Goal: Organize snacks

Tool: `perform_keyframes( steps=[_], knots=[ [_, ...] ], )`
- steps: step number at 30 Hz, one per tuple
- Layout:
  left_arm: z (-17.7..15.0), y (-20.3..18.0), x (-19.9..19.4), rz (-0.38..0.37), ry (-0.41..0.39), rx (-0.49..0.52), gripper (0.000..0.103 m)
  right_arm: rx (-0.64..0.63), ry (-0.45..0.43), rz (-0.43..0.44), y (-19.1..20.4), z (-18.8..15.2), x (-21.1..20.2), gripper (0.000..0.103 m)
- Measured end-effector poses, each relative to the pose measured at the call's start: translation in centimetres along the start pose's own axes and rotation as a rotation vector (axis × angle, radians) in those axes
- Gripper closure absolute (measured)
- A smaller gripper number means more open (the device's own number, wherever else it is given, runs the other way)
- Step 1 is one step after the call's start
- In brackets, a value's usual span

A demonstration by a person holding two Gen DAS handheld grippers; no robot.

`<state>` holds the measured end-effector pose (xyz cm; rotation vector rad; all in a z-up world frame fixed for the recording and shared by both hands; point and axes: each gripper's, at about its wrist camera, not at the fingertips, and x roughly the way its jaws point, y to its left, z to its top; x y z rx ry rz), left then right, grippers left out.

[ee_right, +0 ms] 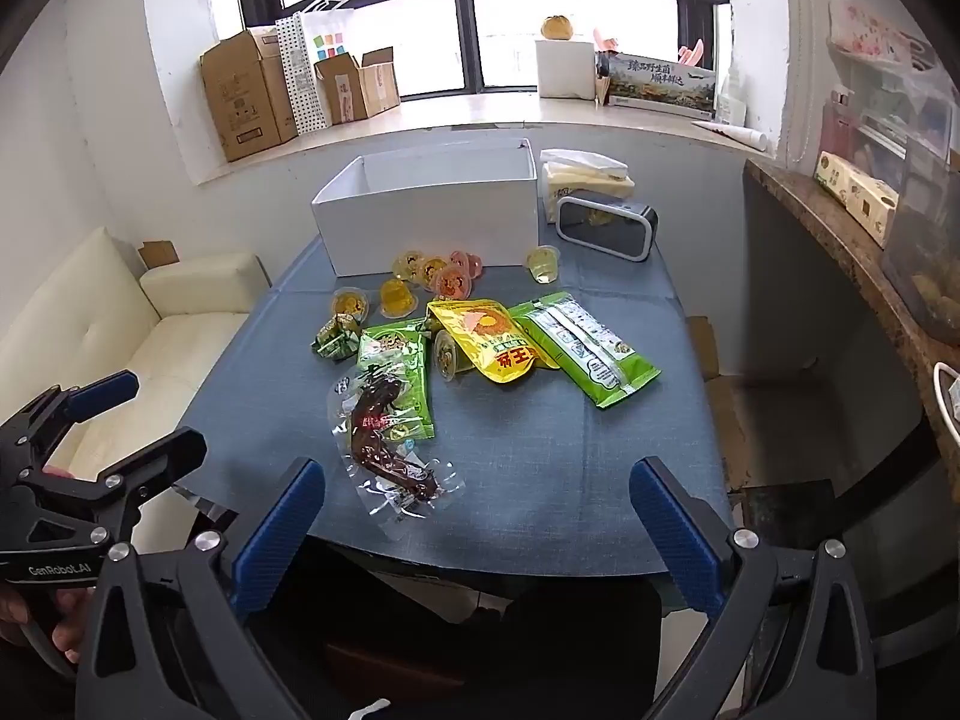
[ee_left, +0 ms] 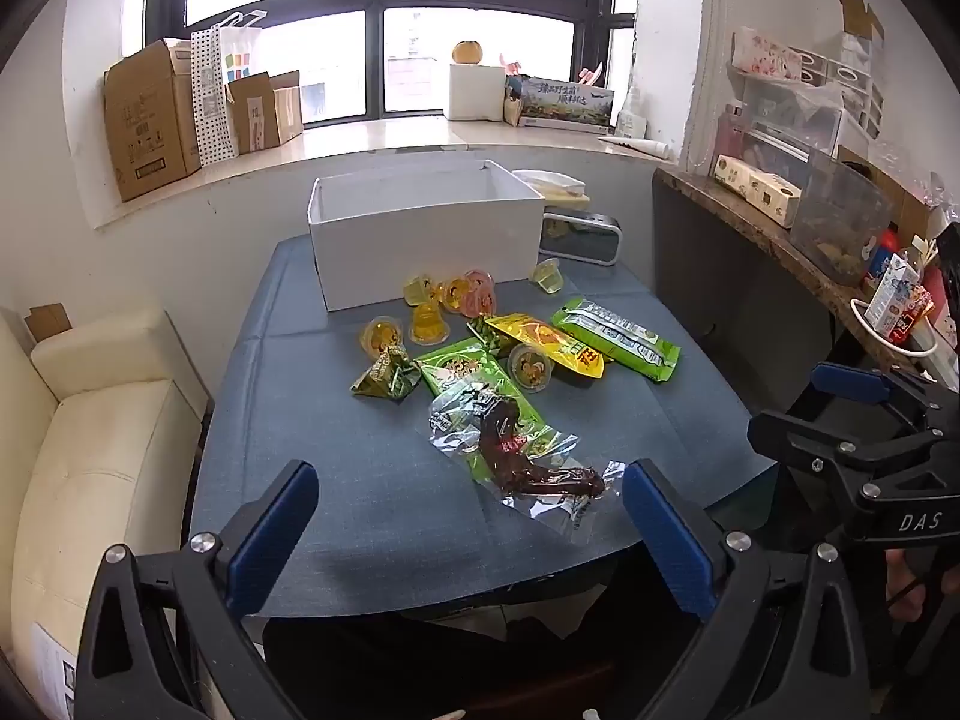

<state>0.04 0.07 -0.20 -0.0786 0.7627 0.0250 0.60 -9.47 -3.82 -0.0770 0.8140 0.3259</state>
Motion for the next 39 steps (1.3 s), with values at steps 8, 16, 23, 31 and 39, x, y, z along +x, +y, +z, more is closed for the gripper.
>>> perform_keyframes(
  steps=[8, 16, 23, 31, 39],
  knots=[
    [0.14, 0.04, -0.21, 0.010, -0.003, -0.002, 0.000, 0.001, 0.003, 0.008, 0.04, -0.09, 0.00, 0.000],
    [0.26, 0.23, -0.31, 0.013, 0.000, 0.003, 0.000, -0.001, 0.003, 0.010, 0.05, -0.06, 0.07, 0.000],
    [0.17, -0.05, -0.17, 0.013, 0.002, 0.004, 0.000, 0.000, 0.007, 0.023, 0.11, -0.11, 0.17, 0.000],
    [0.13, -0.09, -0.13, 0.014, 0.002, 0.005, 0.000, -0.004, 0.010, 0.026, 0.26, -0.13, 0.20, 0.000],
    [0.15, -0.02, -0.19, 0.016, -0.001, 0.007, 0.000, -0.010, 0.008, 0.025, 0.30, -0.10, 0.12, 0.000]
  ],
)
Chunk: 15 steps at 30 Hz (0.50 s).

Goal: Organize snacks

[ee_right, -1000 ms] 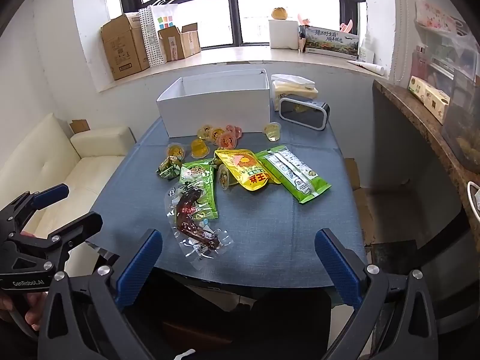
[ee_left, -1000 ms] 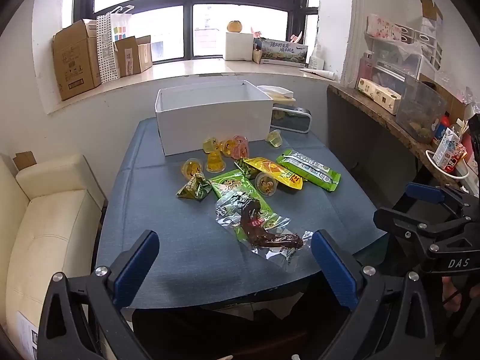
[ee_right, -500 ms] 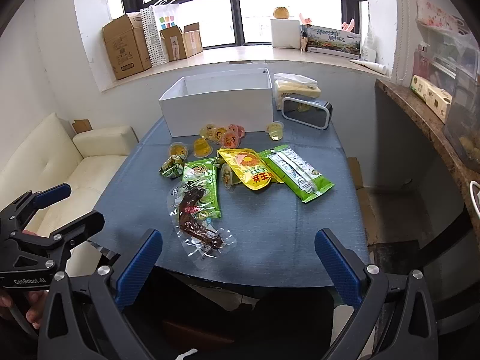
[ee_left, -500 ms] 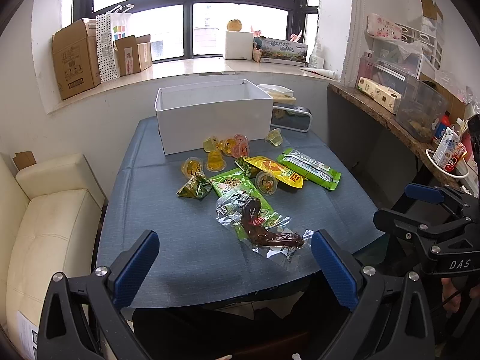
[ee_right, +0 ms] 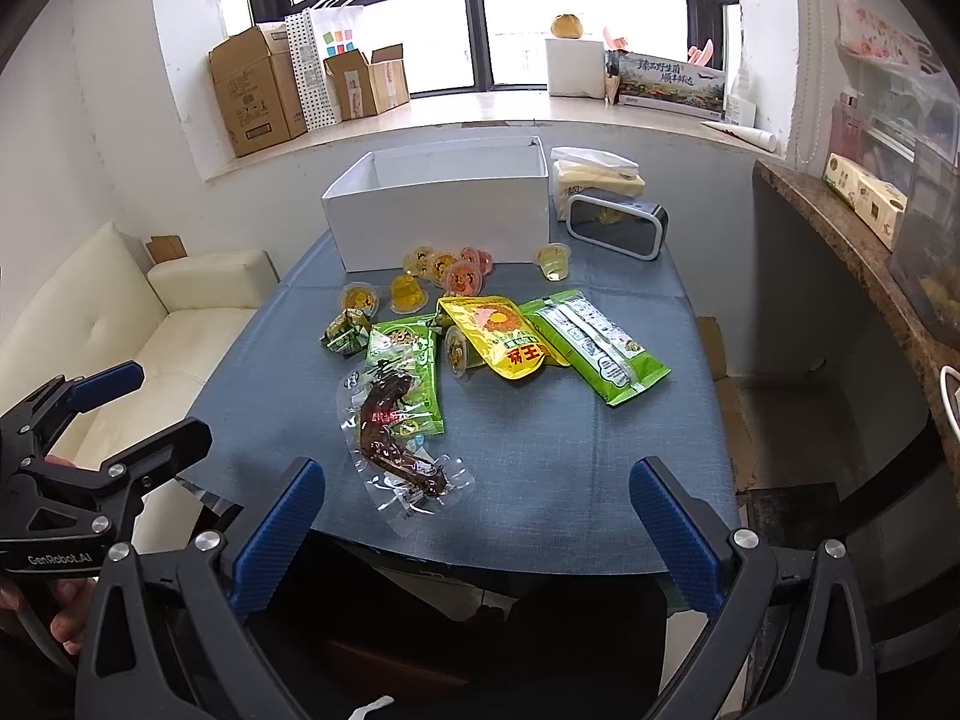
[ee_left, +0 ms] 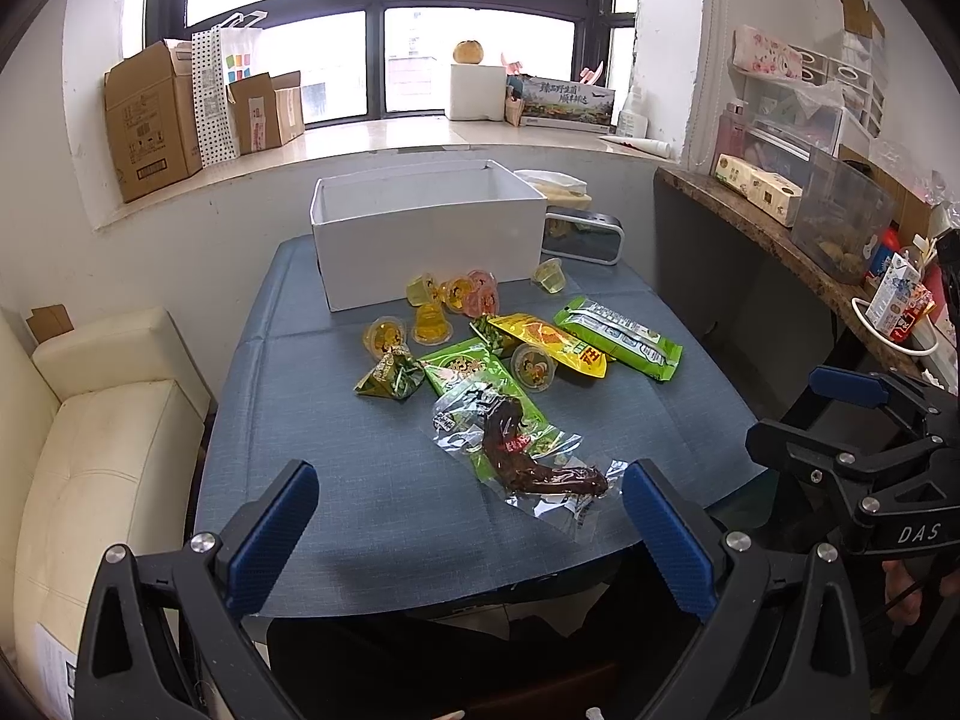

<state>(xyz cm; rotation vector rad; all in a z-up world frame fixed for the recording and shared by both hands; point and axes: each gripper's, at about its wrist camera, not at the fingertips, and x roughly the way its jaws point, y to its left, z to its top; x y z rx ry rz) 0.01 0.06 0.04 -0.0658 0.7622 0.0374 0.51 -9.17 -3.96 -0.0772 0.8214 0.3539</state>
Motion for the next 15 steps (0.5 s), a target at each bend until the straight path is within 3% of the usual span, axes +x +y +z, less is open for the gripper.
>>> perform_keyframes(
  steps=[15],
  knots=[
    [0.52, -0.03, -0.58, 0.000, -0.016, 0.004, 0.000, -0.002, -0.018, -0.002, -0.12, 0.36, -0.61, 0.000]
  ],
)
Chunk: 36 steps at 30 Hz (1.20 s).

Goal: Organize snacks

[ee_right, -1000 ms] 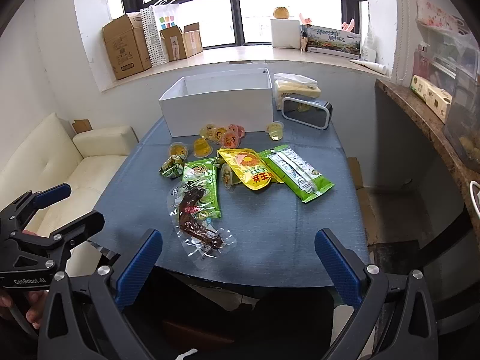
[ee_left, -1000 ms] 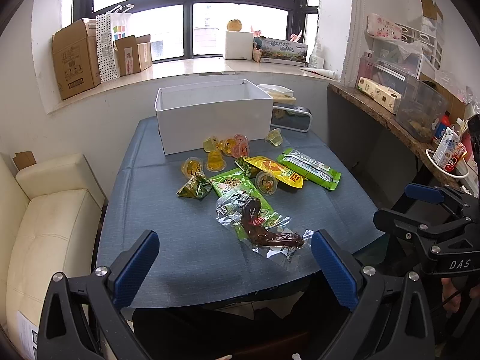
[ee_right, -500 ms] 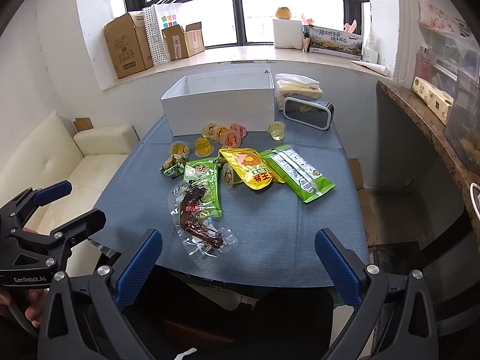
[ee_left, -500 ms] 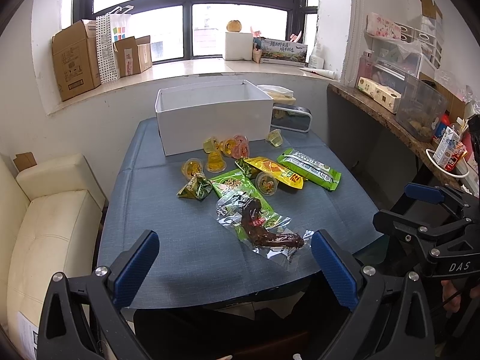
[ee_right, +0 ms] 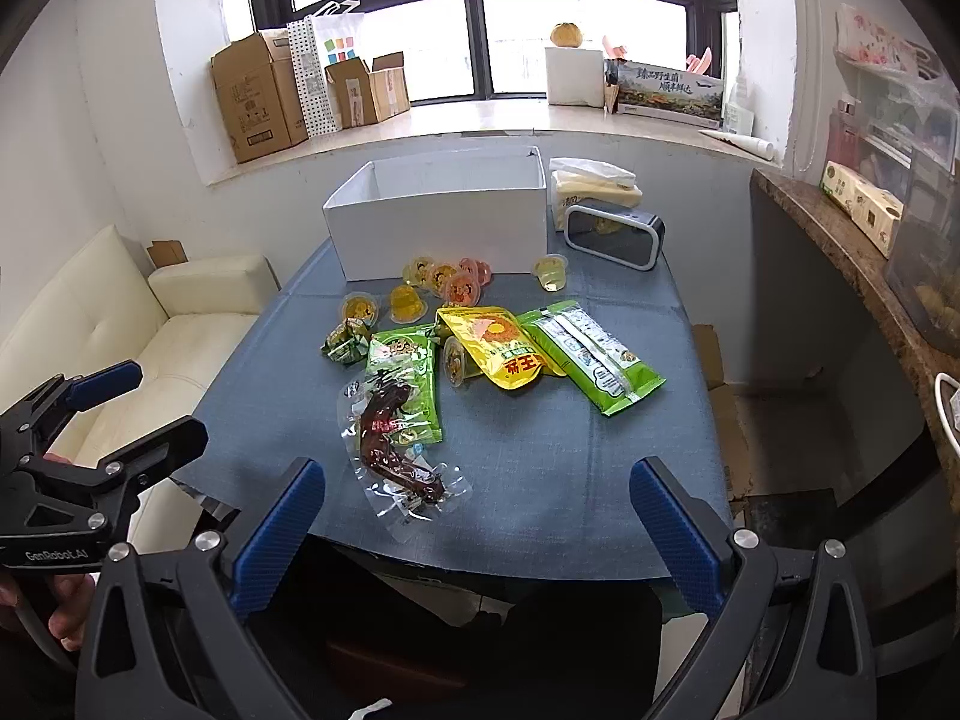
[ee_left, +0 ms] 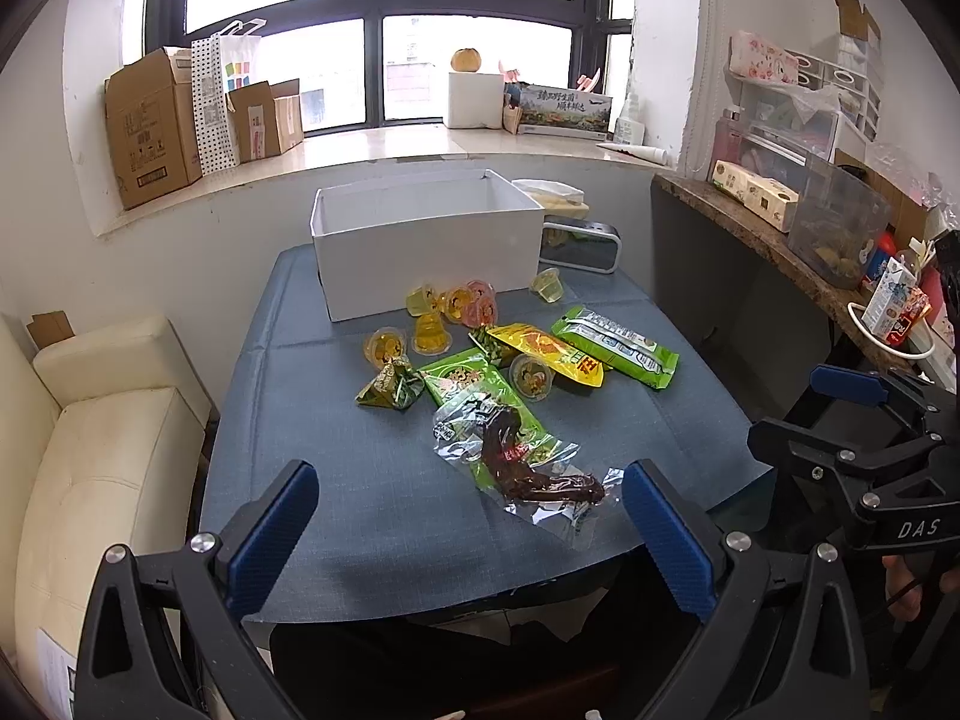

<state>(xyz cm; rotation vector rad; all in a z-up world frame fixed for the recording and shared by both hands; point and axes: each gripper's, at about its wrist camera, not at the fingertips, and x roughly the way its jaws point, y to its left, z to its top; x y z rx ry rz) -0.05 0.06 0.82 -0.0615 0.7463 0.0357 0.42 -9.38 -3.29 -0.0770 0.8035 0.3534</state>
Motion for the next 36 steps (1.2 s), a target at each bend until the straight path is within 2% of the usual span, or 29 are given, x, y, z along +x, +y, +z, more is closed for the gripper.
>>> perform_keyframes(
  steps=[36],
  knots=[
    [0.6, 0.2, -1.2, 0.017, -0.029, 0.006, 0.000, -0.023, -0.037, 0.000, 0.7, 0.3, -1.2, 0.000]
  ],
)
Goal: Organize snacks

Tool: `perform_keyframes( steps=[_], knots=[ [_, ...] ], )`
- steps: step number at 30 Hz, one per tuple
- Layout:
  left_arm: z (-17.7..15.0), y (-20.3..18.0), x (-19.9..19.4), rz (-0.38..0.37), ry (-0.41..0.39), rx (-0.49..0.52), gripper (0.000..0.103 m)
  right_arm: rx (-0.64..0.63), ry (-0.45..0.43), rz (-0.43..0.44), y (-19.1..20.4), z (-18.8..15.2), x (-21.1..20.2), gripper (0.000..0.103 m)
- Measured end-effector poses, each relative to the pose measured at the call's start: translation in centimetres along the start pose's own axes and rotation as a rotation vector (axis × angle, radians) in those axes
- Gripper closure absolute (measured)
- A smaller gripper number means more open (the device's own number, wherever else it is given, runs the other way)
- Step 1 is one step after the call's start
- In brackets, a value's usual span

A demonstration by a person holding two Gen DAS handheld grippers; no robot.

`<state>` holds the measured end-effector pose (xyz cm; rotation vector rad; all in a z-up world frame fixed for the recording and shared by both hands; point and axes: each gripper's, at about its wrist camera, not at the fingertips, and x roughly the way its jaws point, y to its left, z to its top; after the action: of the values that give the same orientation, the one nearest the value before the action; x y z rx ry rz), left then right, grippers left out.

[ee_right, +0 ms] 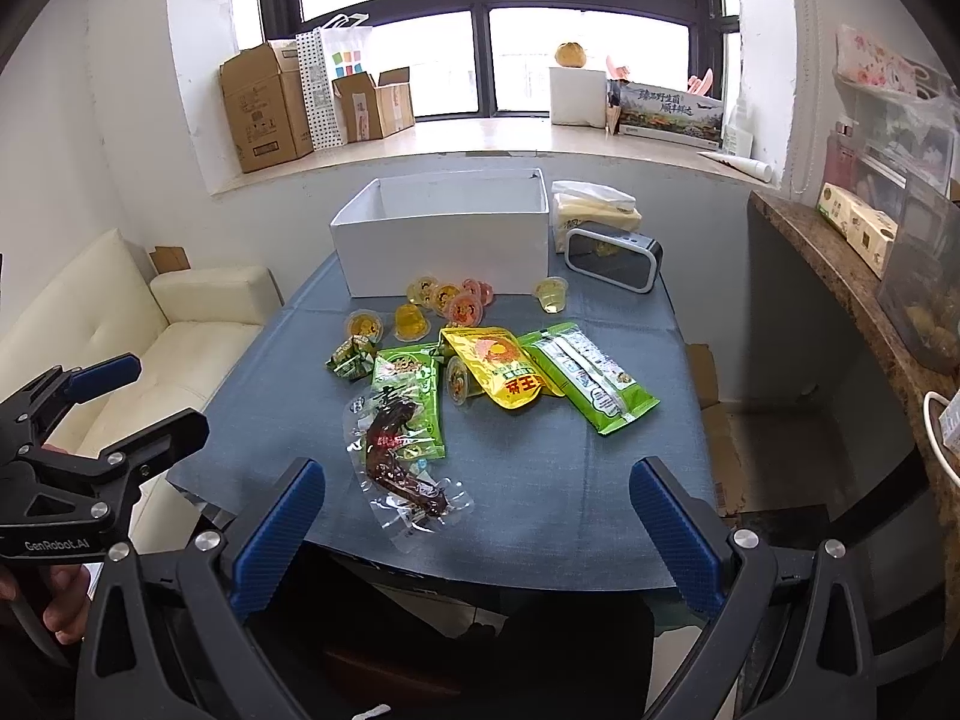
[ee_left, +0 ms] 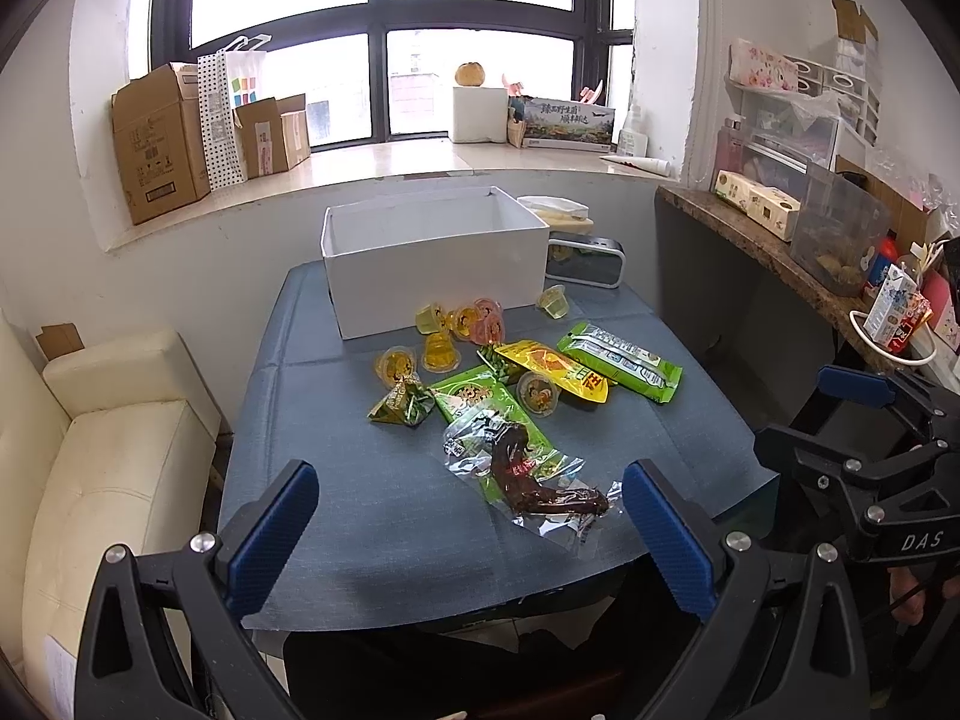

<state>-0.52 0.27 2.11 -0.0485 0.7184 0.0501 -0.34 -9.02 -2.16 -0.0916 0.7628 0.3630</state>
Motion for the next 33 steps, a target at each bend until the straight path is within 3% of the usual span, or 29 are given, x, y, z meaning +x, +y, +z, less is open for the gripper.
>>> perform_keyframes(
  steps=[7, 13, 17, 20, 27, 33],
  knots=[
    [0.0, 0.2, -0.1, 0.005, 0.001, -0.004, 0.000, -0.006, 0.000, 0.016, 0.2, -0.1, 0.1, 0.000],
    [0.0, 0.6, 0.0, 0.013, -0.002, -0.013, 0.000, -0.065, -0.036, 0.123, 1.2, -0.3, 1.3, 0.000],
    [-0.3, 1.2, 0.1, 0.024, -0.003, -0.026, 0.000, -0.165, -0.039, 0.099, 2.7, -0.4, 4.0, 0.000],
    [-0.5, 1.8, 0.2, 0.028, -0.001, -0.035, 0.000, -0.246, -0.012, 0.138, 3.6, -0.6, 7.2, 0.000],
    [-1.5, 4.1, 0.7, 0.048, 0.013, -0.071, 0.000, -0.280, 0.092, 0.104, 4.7, -2.0, 16.0, 0.000],
    [-2.5, 6.1, 1.7, 0.059, 0.043, -0.106, 0.000, -0.289, 0.155, 0.113, 5.1, -2.8, 19.2, 0.000]
  ],
)
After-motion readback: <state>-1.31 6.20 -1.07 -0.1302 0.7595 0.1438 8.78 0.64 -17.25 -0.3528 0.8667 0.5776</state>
